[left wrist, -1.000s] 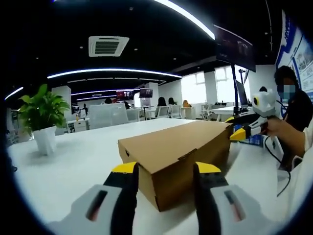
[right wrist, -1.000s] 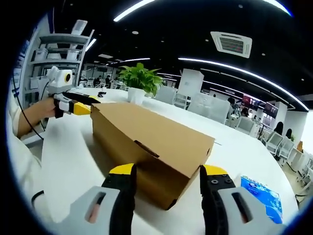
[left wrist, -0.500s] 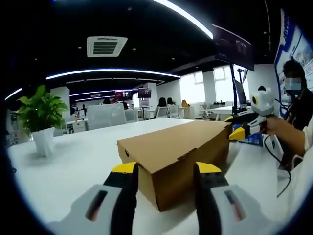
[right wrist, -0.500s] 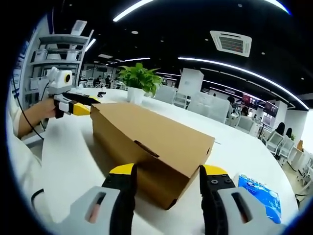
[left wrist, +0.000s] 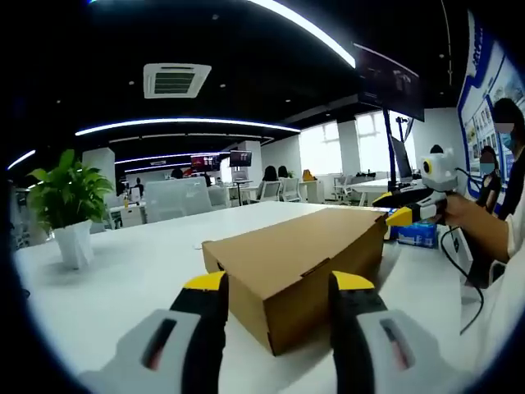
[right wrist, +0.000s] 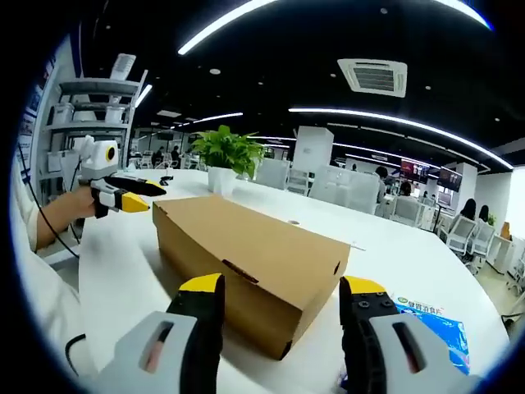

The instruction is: Operate the shoe box by opening the lid, removing the specified soft item, and placing it in the target area until the item is outside and the box remains undamaged.

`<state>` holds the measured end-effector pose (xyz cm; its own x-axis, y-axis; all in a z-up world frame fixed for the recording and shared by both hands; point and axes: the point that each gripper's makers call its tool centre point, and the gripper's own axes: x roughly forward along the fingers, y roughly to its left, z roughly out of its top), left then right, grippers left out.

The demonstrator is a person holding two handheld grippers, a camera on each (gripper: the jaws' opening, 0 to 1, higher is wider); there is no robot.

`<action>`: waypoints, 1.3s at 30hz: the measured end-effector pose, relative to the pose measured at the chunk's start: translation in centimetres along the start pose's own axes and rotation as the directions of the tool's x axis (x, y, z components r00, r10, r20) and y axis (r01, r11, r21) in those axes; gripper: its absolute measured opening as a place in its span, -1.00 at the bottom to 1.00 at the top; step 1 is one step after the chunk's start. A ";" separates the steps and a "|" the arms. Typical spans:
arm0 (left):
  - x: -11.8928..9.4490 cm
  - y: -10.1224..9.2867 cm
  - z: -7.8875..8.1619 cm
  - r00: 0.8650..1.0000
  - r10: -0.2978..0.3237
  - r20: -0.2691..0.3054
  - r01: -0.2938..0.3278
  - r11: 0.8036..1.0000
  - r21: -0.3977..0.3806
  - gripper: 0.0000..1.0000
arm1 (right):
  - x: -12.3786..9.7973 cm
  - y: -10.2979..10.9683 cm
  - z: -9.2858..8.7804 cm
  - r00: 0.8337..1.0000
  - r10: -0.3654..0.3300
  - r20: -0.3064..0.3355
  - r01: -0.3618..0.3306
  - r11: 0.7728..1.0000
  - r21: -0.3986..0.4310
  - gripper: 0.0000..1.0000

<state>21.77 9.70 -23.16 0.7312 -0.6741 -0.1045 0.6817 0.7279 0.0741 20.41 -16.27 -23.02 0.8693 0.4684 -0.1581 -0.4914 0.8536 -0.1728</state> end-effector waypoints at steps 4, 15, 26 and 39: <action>-1.0 0.2 1.1 1.000 -0.005 0.021 0.006 0.999 -0.032 0.05 | -1.1 -0.5 1.4 0.999 0.006 0.048 -0.007 1.000 0.006 0.11; -3.2 -1.2 2.2 0.998 -0.057 -0.015 0.055 0.994 -0.090 0.05 | -5.0 0.6 3.2 0.979 0.156 0.132 -0.152 0.987 -0.045 0.01; -5.3 -0.2 1.7 1.000 -0.003 -0.015 0.002 1.000 -0.017 0.08 | -8.0 3.4 2.9 0.934 0.293 0.205 -0.288 0.956 -0.055 -0.01; -5.5 -0.2 2.6 0.999 -0.005 0.037 0.007 0.998 -0.056 -0.02 | -7.7 4.3 1.9 0.922 0.331 0.199 -0.329 0.943 -0.043 -0.04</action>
<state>17.65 12.92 -20.05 0.7285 -0.6817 -0.0680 0.6840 0.7293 0.0174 11.74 -15.77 -20.68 0.6498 0.7601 -0.0097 -0.7521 0.6410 -0.1531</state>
